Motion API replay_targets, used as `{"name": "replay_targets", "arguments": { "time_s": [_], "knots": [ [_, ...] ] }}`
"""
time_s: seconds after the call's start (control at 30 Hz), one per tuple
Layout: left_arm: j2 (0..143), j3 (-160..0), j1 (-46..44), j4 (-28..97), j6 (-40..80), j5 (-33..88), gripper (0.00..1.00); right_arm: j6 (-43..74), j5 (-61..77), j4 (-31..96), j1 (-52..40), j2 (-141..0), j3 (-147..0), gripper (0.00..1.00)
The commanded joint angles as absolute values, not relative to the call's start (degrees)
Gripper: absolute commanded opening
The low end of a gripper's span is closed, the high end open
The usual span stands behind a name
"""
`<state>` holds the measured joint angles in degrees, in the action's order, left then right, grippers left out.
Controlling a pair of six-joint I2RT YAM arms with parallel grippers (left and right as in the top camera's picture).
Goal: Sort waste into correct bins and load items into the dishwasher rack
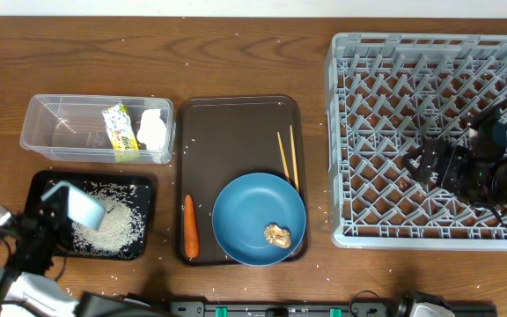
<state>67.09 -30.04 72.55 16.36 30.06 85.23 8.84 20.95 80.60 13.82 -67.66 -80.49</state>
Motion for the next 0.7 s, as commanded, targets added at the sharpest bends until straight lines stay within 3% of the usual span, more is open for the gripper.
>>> {"name": "replay_targets", "arguments": {
  "time_s": [0.0, 0.47, 0.67],
  "knots": [
    [70.0, -27.3, 76.9, 16.4, 25.3, 90.1, 0.06, 8.1, 21.0, 80.9, 12.9, -67.6, -80.5, 0.96],
    [71.0, -26.9, 76.9, 13.5, 23.0, 90.1, 0.06, 8.1, 21.3, 80.8, 12.9, -67.6, -80.5, 0.96],
    [70.9, -28.2, 65.3, 3.6, 25.7, 90.0, 0.06, 8.1, 21.2, 80.6, 12.9, -67.6, -80.5, 0.96]
  ]
}}
